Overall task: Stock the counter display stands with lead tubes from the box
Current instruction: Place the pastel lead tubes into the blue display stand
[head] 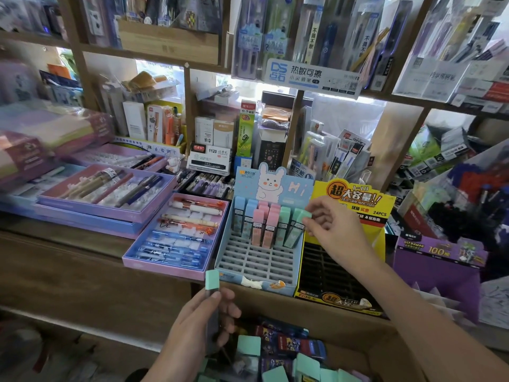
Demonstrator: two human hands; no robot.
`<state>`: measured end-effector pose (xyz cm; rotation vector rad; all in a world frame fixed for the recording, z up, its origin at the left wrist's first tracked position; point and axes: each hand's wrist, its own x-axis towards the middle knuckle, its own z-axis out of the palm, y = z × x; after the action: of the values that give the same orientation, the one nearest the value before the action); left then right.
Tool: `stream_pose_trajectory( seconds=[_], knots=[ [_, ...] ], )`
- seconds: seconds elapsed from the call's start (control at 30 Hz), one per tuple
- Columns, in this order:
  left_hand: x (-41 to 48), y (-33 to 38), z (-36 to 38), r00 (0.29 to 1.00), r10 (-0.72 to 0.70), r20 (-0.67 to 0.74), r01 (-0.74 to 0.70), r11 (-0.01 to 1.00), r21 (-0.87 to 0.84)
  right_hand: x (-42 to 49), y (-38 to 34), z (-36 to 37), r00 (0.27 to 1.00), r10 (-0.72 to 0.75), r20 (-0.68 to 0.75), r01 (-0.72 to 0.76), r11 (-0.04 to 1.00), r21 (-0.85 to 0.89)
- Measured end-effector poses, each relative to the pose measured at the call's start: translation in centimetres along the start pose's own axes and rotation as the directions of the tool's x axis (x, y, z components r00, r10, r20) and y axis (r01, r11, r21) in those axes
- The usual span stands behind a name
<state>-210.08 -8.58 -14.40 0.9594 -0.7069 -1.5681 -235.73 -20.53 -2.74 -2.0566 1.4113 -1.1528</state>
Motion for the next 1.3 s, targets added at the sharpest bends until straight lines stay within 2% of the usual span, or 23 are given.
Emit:
stream_pose_trajectory(
  seconds=[0.13, 0.4, 0.77, 0.83, 0.93, 1.0, 1.17, 1.3],
  knots=[
    [-0.1, 0.1, 0.2, 1.0, -0.001, 0.003, 0.001, 1.0, -0.018, 0.3, 0.1, 0.1, 0.999, -0.051, 0.018, 0.052, 0.994, -0.093],
    [-0.1, 0.2, 0.3, 1.0, -0.016, 0.003, 0.016, 1.0, 0.002, 0.9, 0.6, 0.5, 0.993, -0.065, 0.101, 0.081, 0.983, -0.162],
    [-0.4, 0.5, 0.3, 0.999, -0.043, -0.025, 0.043, 0.999, 0.001, 1.1, 0.3, 1.0, 0.996, -0.066, 0.064, 0.083, 0.946, -0.314],
    [-0.5, 0.6, 0.4, 0.998, -0.05, -0.027, 0.05, 0.999, -0.002, 0.2, -0.1, 0.7, 0.999, -0.045, 0.024, 0.05, 0.966, -0.255],
    [-0.7, 0.9, 0.5, 0.999, -0.027, -0.036, 0.028, 0.999, 0.016, -2.5, -0.9, -0.1, 0.996, 0.044, -0.082, -0.045, 0.999, -0.011],
    [-0.7, 1.0, 0.7, 0.999, 0.005, -0.05, -0.004, 1.0, 0.016, -4.9, -1.5, -0.7, 0.99, 0.107, -0.09, -0.096, 0.989, 0.112],
    [-0.8, 1.7, 1.1, 0.993, 0.088, -0.078, -0.084, 0.995, 0.045, -12.0, -0.9, -0.7, 0.953, 0.296, 0.065, -0.303, 0.928, 0.216],
    [-0.7, 3.3, 1.8, 0.988, 0.154, -0.032, -0.146, 0.973, 0.178, -15.5, 1.8, 0.4, 0.847, 0.468, 0.253, -0.503, 0.859, 0.097]
  ],
)
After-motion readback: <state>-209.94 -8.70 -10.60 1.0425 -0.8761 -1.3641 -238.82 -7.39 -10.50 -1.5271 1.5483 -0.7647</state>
